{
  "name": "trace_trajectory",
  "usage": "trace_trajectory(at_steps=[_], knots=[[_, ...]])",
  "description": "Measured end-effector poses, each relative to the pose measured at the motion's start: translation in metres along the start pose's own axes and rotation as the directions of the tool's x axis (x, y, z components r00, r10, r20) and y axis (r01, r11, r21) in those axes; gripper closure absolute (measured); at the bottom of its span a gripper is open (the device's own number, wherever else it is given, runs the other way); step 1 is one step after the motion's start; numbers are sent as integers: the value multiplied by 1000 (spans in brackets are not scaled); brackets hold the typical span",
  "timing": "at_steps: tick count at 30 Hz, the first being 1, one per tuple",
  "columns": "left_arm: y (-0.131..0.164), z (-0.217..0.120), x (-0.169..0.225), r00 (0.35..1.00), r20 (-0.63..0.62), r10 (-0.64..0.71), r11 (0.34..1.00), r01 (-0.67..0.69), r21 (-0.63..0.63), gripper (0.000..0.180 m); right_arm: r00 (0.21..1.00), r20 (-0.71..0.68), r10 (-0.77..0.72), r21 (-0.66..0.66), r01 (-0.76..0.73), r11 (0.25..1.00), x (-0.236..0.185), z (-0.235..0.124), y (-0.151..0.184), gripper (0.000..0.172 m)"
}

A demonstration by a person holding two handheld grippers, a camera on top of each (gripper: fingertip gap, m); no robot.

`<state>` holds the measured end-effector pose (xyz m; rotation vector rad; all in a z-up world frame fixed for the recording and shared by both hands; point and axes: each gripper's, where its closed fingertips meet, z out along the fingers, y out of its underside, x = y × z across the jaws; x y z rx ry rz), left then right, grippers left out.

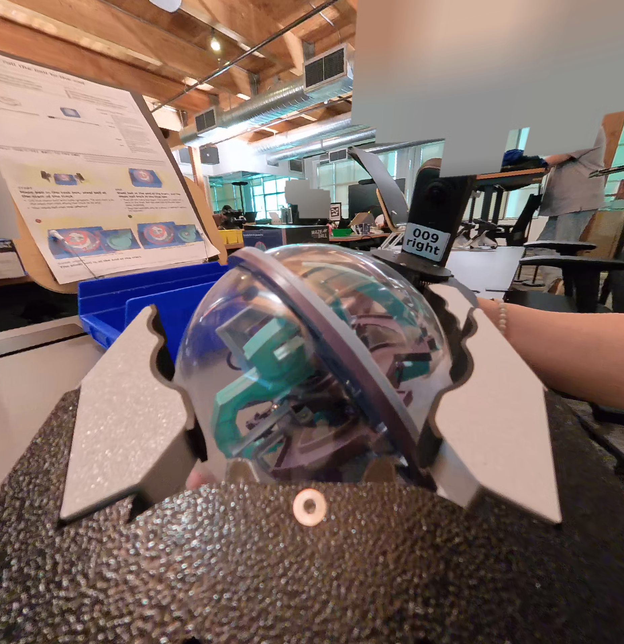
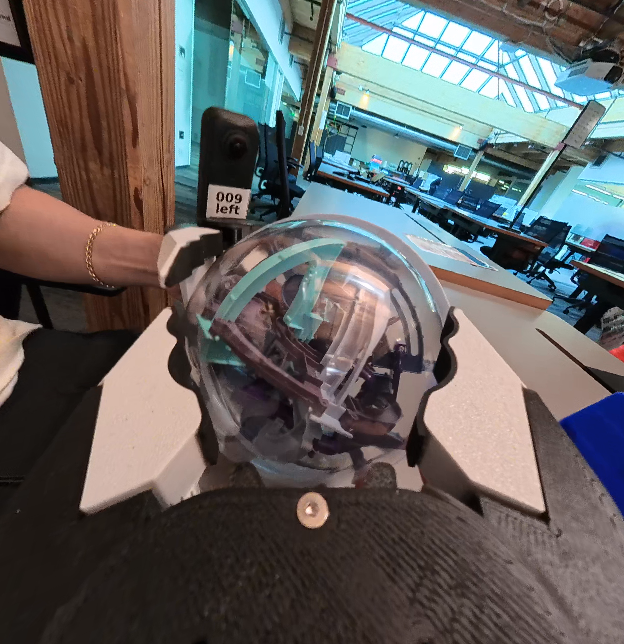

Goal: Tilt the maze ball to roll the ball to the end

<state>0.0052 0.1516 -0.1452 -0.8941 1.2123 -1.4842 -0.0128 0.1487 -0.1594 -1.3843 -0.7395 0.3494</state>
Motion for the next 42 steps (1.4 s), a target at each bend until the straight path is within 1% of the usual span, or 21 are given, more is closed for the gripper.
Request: trace_trajectory(at_steps=[4, 9, 12, 15, 19, 24, 27, 31, 39, 42], knots=[[-1, 1, 4, 998, 6, 59, 998, -59, 15, 27, 1000, -6, 12, 30, -12, 999, 1, -2, -7, 33], [-6, -1, 9, 998, -13, 54, 997, -53, 52, 32, 999, -16, 41, 38, -40, 998, 3, -1, -10, 31], [-15, -5, 15, 996, -50, 69, 992, -63, 107, 41, 999, -20, 42, 50, -41, 998, 5, -4, -11, 28], [-17, -7, 15, 996, -66, 58, 992, -49, 119, 45, 998, -17, 54, 60, -53, 997, 6, -5, -10, 27], [-17, -7, 16, 994, -70, 80, 990, -71, 120, 39, 1000, -1, 28, 64, -28, 998, 3, -5, -10, 24], [-4, 0, 18, 995, -72, 72, 996, -69, 48, 24, 999, 30, 28, 84, -30, 996, -2, -6, -11, 25], [1, 4, 22, 993, -79, 86, 996, -85, 13, 23, 999, 31, 32, 91, -35, 995, -2, -6, -11, 25], [0, 4, 20, 993, -50, 106, 994, -105, 21, 24, 998, 20, 56, 90, -58, 994, 1, -7, -9, 22], [-4, 4, 21, 990, -25, 142, 989, -141, 35, 25, 997, 7, 81, 35, -81, 996, 4, -8, -6, 20], [-5, 4, 22, 984, -24, 175, 984, -174, 30, 26, 997, 4, 71, 11, -71, 997, 4, -7, -4, 19]])
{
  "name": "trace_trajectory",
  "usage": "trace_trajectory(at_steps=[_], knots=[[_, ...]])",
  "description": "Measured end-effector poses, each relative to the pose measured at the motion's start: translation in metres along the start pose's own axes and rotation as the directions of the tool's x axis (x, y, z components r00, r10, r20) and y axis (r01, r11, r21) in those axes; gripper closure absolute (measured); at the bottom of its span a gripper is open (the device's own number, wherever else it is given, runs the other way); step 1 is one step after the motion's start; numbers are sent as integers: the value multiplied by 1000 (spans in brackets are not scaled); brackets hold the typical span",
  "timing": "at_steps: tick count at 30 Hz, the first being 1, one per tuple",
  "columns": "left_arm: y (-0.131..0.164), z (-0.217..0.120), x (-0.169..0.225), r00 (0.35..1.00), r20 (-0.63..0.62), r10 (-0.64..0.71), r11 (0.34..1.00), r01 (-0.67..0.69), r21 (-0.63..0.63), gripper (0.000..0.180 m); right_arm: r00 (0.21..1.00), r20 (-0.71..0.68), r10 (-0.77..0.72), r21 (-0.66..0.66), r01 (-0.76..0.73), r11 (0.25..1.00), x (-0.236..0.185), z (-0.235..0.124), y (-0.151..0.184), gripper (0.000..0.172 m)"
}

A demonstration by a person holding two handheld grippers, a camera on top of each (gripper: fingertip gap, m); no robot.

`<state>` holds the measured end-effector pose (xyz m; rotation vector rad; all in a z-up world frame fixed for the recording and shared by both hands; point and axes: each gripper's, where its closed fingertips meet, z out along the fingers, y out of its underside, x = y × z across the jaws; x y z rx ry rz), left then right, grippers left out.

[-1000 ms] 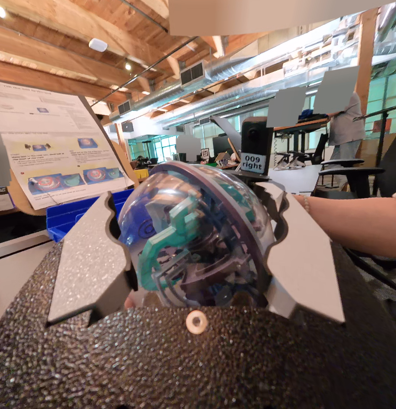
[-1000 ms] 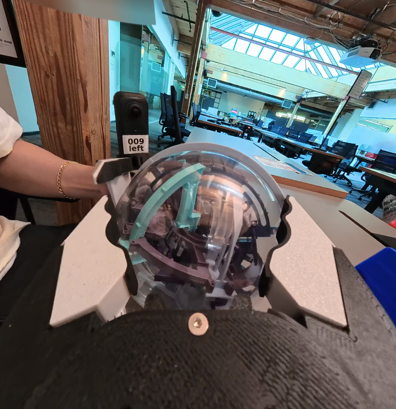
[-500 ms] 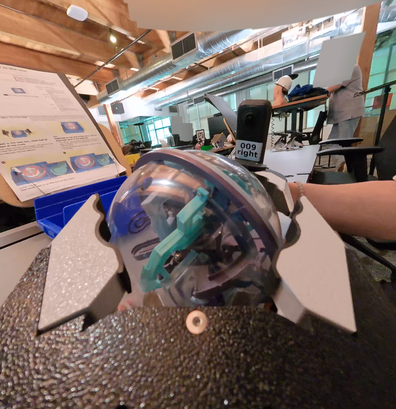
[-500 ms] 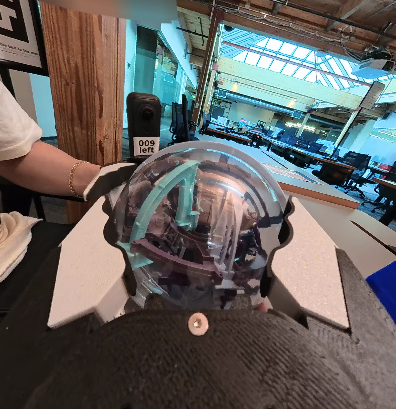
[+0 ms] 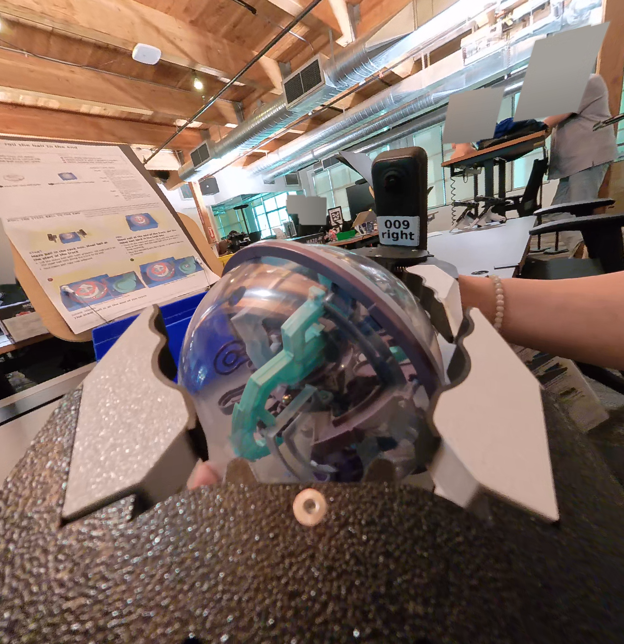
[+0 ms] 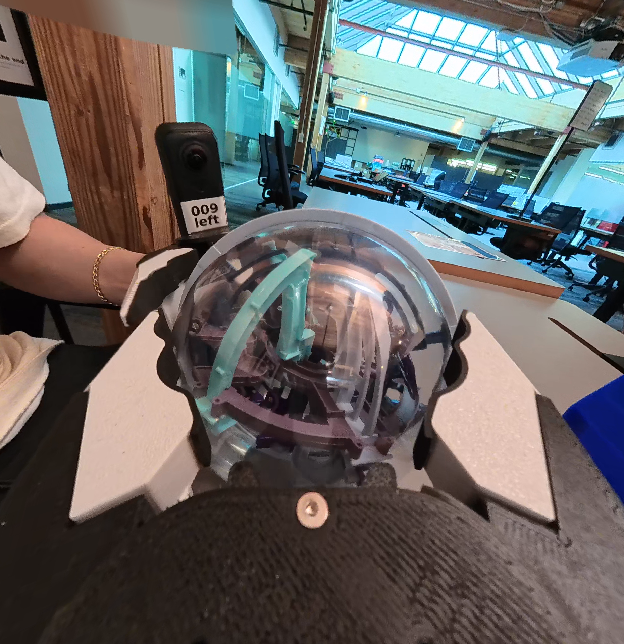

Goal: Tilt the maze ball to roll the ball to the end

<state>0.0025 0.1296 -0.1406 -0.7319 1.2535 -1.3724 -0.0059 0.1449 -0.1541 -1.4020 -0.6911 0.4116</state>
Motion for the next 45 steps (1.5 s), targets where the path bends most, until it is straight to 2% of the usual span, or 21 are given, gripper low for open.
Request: trace_trajectory(at_steps=[7, 11, 14, 23, 28, 40, 45], knots=[[-10, -2, 1, 997, 10, 80, 996, -80, 40, 29, 999, 38, -37, 3, 37, 999, -6, -3, 1, 19], [-4, -2, 1, 1000, -12, 13, 1000, -13, 21, 26, 998, 55, -30, 33, 29, 999, -9, -3, -1, 21], [6, 1, 5, 993, -53, -105, 994, 104, -28, 24, 997, 66, -46, 38, 43, 998, -12, -2, -2, 21], [10, -2, 6, 989, -72, -128, 989, 122, -78, 23, 996, 67, -57, 21, 56, 998, -14, -3, -1, 22], [9, -2, 11, 992, -94, -87, 994, 81, -70, 24, 998, 60, -7, -72, 11, 997, -13, -5, 12, 14], [7, 0, 20, 993, -120, -3, 998, -4, -62, 25, 999, 31, 12, -274, -3, 962, -17, -17, 30, 15], [6, -1, 23, 991, -135, 22, 998, -30, -57, 25, 999, 48, -6, -268, 19, 963, -17, -17, 31, 15]])
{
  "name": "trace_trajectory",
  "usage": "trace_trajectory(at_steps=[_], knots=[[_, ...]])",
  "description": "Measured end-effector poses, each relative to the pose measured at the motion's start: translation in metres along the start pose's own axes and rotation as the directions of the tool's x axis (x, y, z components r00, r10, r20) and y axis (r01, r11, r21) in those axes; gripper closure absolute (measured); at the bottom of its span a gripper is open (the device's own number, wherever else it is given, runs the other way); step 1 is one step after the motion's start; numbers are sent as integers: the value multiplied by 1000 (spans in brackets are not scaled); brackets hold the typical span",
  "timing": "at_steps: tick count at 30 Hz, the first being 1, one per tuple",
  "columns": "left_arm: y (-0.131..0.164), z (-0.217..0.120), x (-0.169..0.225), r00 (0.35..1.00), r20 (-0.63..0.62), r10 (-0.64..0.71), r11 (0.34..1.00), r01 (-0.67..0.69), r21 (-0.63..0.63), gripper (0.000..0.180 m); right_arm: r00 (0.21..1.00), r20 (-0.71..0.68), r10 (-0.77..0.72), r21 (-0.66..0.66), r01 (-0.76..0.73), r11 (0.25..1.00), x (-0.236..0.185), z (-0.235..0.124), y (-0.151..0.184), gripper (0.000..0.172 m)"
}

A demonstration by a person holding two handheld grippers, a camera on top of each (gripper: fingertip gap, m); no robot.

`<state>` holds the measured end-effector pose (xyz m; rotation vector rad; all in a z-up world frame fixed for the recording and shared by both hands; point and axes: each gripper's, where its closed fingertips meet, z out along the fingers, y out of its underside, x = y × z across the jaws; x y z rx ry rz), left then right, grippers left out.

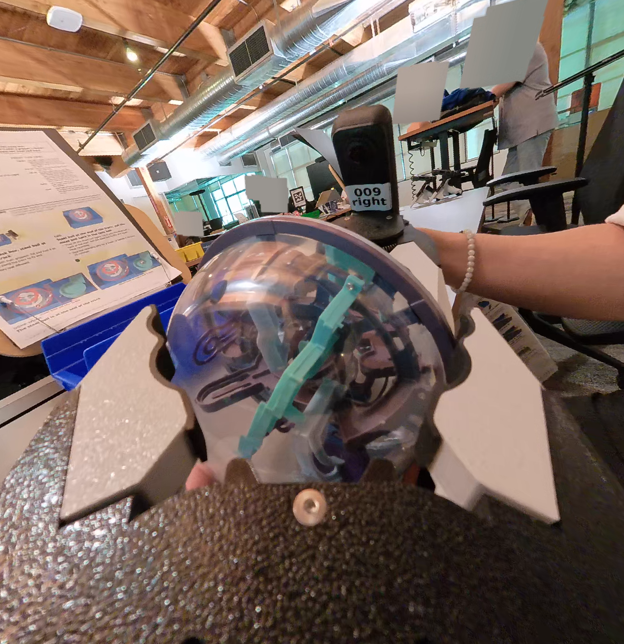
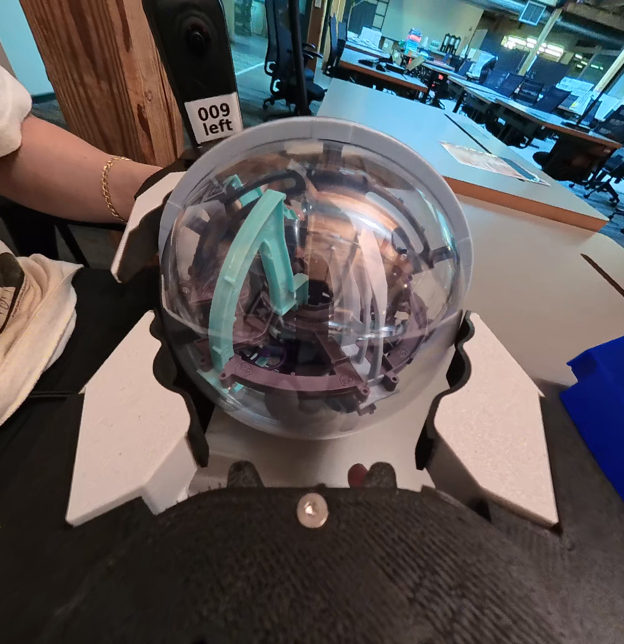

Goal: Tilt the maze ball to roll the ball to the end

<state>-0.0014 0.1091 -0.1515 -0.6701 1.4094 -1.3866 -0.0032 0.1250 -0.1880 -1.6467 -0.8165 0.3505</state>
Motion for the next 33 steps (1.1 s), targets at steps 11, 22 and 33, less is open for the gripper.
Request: trace_trajectory(at_steps=[11, 22, 33], knots=[[-5, -4, -4, 993, -16, -113, 992, 114, 57, 32, 998, 47, -30, 84, 26, 996, -2, -6, 0, 16], [10, -6, -4, 976, -44, -214, 975, 210, -74, 26, 998, 50, -26, 107, 21, 994, -2, -5, -2, 17], [22, -16, -2, 975, -79, -208, 959, 187, -213, 25, 989, 24, -146, 82, 144, 986, -6, -1, -4, 17]])
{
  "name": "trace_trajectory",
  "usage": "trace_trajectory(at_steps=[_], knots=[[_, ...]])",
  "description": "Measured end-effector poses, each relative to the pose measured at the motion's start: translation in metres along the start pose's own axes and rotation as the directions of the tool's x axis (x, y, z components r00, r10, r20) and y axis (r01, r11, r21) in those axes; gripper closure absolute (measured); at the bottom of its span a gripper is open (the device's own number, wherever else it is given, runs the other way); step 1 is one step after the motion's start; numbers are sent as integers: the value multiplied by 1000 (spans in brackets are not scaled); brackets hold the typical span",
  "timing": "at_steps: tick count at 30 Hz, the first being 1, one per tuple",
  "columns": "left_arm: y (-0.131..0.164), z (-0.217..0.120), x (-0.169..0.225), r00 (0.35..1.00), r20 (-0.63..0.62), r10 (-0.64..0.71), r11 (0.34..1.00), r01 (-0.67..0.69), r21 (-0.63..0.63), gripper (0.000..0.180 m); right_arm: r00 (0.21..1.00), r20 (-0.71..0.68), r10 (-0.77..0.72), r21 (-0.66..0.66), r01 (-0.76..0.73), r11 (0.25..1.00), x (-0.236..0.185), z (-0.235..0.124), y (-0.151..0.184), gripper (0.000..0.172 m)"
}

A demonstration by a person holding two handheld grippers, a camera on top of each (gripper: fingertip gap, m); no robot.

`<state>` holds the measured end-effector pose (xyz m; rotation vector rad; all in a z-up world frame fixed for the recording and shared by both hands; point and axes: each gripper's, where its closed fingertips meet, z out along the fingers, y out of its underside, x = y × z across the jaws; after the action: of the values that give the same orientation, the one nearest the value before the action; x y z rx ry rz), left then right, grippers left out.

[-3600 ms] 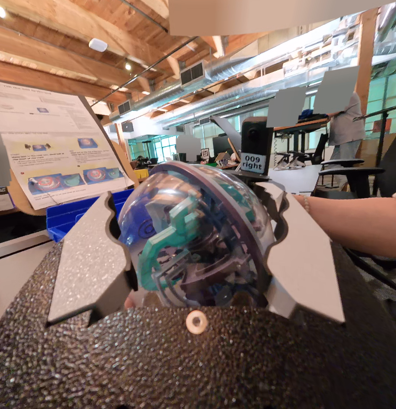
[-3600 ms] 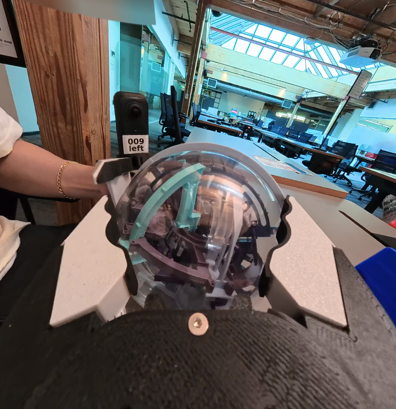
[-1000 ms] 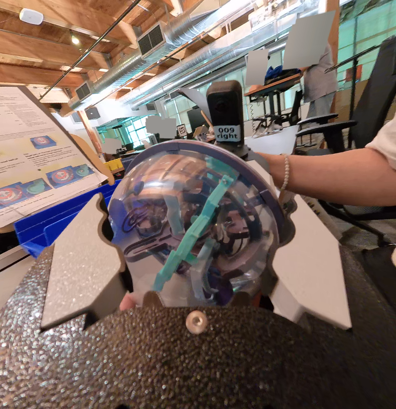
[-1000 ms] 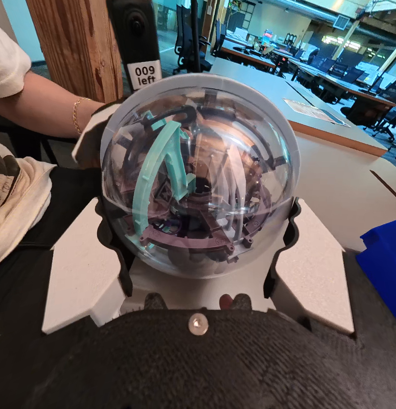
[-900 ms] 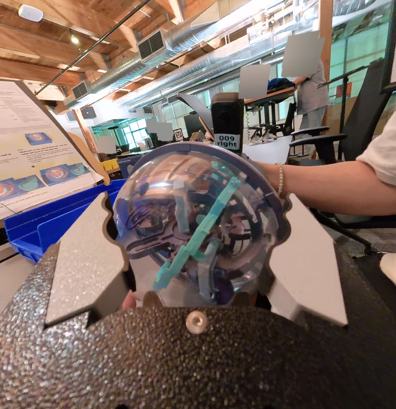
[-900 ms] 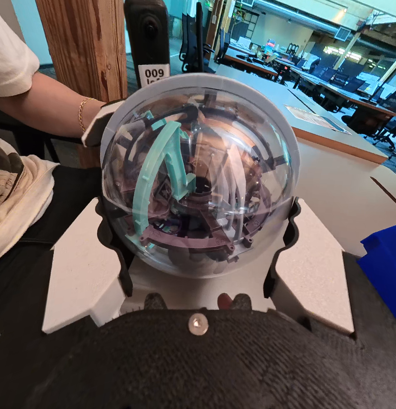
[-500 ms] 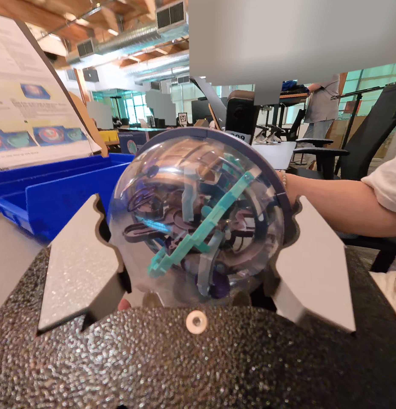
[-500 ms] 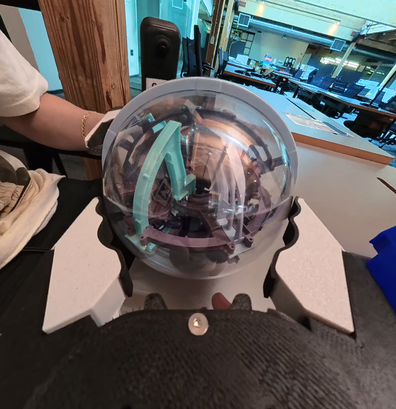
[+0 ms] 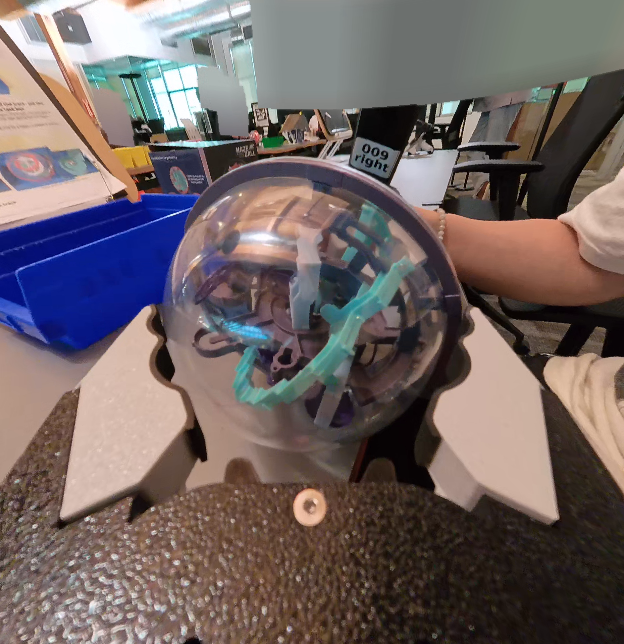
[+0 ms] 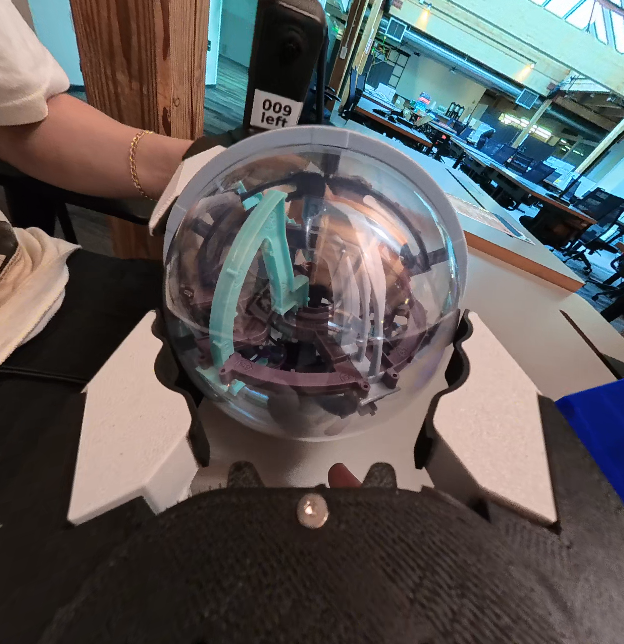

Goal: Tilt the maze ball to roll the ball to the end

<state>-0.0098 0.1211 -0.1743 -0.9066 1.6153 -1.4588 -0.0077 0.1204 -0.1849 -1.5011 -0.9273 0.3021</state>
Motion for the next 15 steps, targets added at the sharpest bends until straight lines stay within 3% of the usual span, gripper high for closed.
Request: trace_trajectory(at_steps=[15], knots=[[17, -7, 4, 968, -38, -250, 953, 238, -189, 25, 991, 4, -133, -71, 133, 989, -6, 0, 1, 19]])
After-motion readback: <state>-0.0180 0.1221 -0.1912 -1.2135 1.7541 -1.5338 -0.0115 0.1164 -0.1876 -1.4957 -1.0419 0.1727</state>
